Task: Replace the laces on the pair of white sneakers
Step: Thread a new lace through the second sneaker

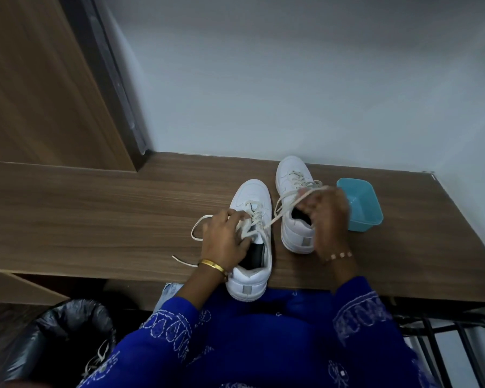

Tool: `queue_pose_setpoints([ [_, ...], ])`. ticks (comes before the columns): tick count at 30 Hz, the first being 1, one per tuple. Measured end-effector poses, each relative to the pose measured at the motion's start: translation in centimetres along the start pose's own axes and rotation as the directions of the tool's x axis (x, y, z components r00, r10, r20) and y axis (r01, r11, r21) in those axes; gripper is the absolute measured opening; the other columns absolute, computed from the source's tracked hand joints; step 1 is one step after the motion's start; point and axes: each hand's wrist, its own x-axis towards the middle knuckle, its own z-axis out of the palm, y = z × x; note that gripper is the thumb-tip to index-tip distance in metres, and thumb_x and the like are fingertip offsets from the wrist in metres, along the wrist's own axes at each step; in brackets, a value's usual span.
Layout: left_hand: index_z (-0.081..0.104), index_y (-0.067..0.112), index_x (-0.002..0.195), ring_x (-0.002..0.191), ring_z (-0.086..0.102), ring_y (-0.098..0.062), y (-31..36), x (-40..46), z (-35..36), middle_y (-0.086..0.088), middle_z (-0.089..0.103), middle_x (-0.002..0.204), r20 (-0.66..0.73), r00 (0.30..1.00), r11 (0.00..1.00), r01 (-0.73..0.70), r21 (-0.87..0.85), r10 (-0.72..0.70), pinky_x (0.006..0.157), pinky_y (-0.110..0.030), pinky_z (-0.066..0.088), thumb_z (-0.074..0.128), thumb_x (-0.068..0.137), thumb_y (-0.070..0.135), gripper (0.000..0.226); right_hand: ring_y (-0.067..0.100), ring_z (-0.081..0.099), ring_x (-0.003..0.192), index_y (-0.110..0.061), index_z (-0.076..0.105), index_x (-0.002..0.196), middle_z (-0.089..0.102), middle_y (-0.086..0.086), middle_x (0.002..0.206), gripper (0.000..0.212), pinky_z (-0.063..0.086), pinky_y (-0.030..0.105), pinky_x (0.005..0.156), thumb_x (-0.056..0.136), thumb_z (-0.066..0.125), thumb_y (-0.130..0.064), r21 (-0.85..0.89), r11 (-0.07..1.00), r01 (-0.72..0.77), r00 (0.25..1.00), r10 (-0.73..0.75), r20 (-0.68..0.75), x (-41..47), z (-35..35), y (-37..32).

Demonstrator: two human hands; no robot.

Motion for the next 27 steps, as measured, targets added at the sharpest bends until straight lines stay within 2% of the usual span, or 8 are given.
queue_pose_setpoints([
  [2,0.055,0.021,0.12,0.11,0.049,-0.023,-0.7,0.1,-0.4,-0.001,0.055,0.117,0.063,0.998,0.999,-0.028,0.039,0.025,0.093,-0.036,0.032,0.074,0.072,0.028,0.052,0.019,0.066,0.057,-0.002,0.049,0.088,0.068,0.006,0.062,0.027,0.053,0.027,0.054,0.099,0.029,-0.016,0.271,0.962,0.041,0.999,-0.033,-0.036,0.7,-0.4,-3.8],
  [5,0.049,0.021,0.126,0.113,0.05,-0.021,-1.3,0.3,-0.5,0.001,0.056,0.12,0.128,0.992,1.0,-0.012,0.026,0.009,0.096,-0.035,0.032,0.074,0.072,0.033,0.061,0.011,0.052,0.041,-0.013,0.045,0.08,0.056,-0.005,0.044,0.02,0.04,0.02,0.043,0.097,0.034,-0.013,0.244,0.956,0.163,0.985,-0.144,-0.094,0.1,-0.3,-7.2],
  [9,0.043,0.017,0.132,0.116,0.052,-0.023,-1.7,0.6,0.3,-0.003,0.056,0.124,0.212,0.977,0.997,0.022,-0.079,-0.005,0.098,-0.042,0.039,0.075,0.072,0.026,0.068,0.01,0.043,0.033,-0.015,0.055,0.08,0.056,-0.001,0.044,0.02,0.034,0.02,0.037,0.095,0.043,-0.009,-0.339,0.939,0.056,0.99,-0.009,0.138,-1.5,1.0,-5.6],
  [13,0.036,0.016,0.137,0.116,0.053,-0.021,-2.1,0.5,0.7,-0.004,0.056,0.126,0.209,0.977,0.982,0.086,-0.166,-0.05,0.097,-0.043,0.043,0.076,0.072,0.022,0.077,0.012,0.053,0.04,-0.021,0.054,0.106,0.066,0.007,0.067,0.014,0.041,0.018,0.04,0.093,0.05,-0.017,-0.813,0.579,0.07,0.888,0.335,0.315,-2.3,1.2,1.1],
  [18,0.036,0.017,0.138,0.112,0.056,-0.021,-2.3,0.4,0.9,-0.005,0.058,0.123,0.182,0.982,0.974,0.096,-0.204,-0.059,0.094,-0.04,0.046,0.074,0.073,0.018,0.075,0.023,0.057,0.082,-0.007,0.057,0.085,0.061,0.01,0.081,0.013,0.039,0.03,0.071,0.09,0.052,-0.019,-0.898,0.285,0.334,0.921,0.101,0.375,-2.8,1.1,5.1],
  [22,0.037,0.017,0.137,0.111,0.056,-0.023,-2.5,0.1,1.4,-0.006,0.052,0.121,0.127,0.989,0.957,0.104,-0.271,-0.072,0.089,-0.043,0.049,0.074,0.071,0.014,0.075,0.016,0.049,0.059,-0.017,0.049,0.065,0.05,-0.001,0.06,0.026,0.039,0.028,0.059,0.089,0.049,-0.008,-0.786,0.55,0.283,0.945,-0.019,0.327,-2.8,0.8,2.3],
  [25,0.041,0.014,0.136,0.101,0.054,-0.018,-2.5,-0.1,1.5,-0.008,0.047,0.117,0.023,0.997,0.963,0.073,-0.261,-0.069,0.086,-0.034,0.049,0.075,0.07,0.014,0.074,0.009,0.044,0.047,-0.017,0.045,0.061,0.046,-0.002,0.054,0.032,0.036,0.023,0.049,0.091,0.041,-0.006,-0.481,0.857,0.187,0.976,-0.216,-0.005,-2.3,0.1,-1.3],
  [27,0.044,0.011,0.134,0.096,0.049,-0.017,-2.3,-0.3,1.2,-0.011,0.047,0.114,-0.042,0.998,0.981,0.04,-0.189,-0.049,0.083,-0.03,0.046,0.076,0.069,0.015,0.072,0.004,0.039,0.039,-0.013,0.042,0.057,0.042,-0.007,0.042,0.03,0.033,0.019,0.042,0.087,0.043,-0.013,-0.354,0.891,0.285,0.904,-0.373,-0.211,-1.5,-0.7,-3.3],
])
